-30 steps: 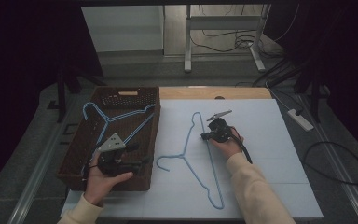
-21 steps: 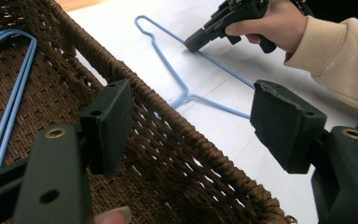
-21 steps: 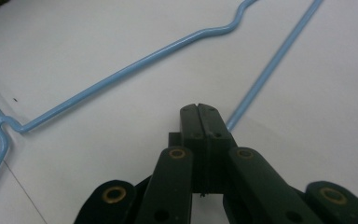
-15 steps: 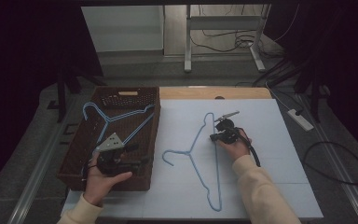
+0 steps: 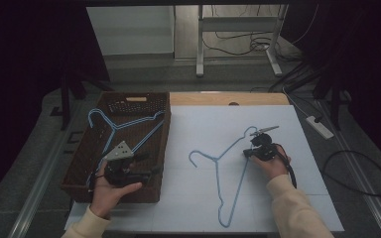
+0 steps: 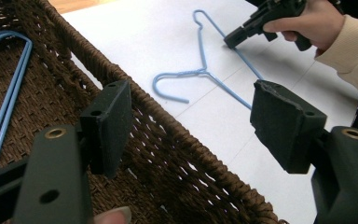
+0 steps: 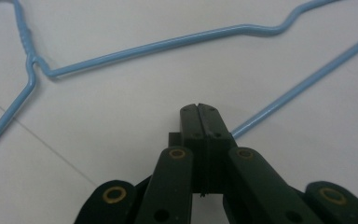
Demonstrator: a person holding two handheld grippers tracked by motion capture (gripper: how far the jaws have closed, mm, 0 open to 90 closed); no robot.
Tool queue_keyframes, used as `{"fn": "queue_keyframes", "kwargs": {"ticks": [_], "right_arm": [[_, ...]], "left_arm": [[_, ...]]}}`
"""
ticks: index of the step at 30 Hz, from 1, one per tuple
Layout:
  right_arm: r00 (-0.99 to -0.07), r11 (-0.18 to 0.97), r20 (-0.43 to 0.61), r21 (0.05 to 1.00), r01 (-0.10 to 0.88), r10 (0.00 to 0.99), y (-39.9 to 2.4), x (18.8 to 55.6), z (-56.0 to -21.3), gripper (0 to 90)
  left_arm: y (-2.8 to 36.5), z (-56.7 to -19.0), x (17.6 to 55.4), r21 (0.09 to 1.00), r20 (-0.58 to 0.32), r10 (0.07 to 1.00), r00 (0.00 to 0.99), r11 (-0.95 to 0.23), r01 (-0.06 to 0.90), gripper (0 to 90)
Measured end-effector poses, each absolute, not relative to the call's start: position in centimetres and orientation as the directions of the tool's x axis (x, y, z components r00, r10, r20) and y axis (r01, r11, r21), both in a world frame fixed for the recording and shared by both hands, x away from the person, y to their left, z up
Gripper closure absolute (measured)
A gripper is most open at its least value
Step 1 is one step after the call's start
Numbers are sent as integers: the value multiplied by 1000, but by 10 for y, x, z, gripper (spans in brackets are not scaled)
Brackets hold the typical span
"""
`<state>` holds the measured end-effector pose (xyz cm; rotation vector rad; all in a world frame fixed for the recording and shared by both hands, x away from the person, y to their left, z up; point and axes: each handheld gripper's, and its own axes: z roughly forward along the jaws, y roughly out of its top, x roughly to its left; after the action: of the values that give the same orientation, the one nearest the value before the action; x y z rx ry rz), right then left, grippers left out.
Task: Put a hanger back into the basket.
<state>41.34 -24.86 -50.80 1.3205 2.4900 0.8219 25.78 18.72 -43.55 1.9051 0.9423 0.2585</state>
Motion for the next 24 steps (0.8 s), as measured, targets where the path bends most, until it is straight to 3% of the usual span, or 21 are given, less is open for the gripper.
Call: {"fn": "queue_keyframes", "kwargs": {"ticks": [24], "right_arm": [[-497, 372, 87, 557, 743, 864, -311, 351, -505, 900]], "left_arm": [[186, -435, 258, 831, -217, 698, 683, -235, 505, 308]]}}
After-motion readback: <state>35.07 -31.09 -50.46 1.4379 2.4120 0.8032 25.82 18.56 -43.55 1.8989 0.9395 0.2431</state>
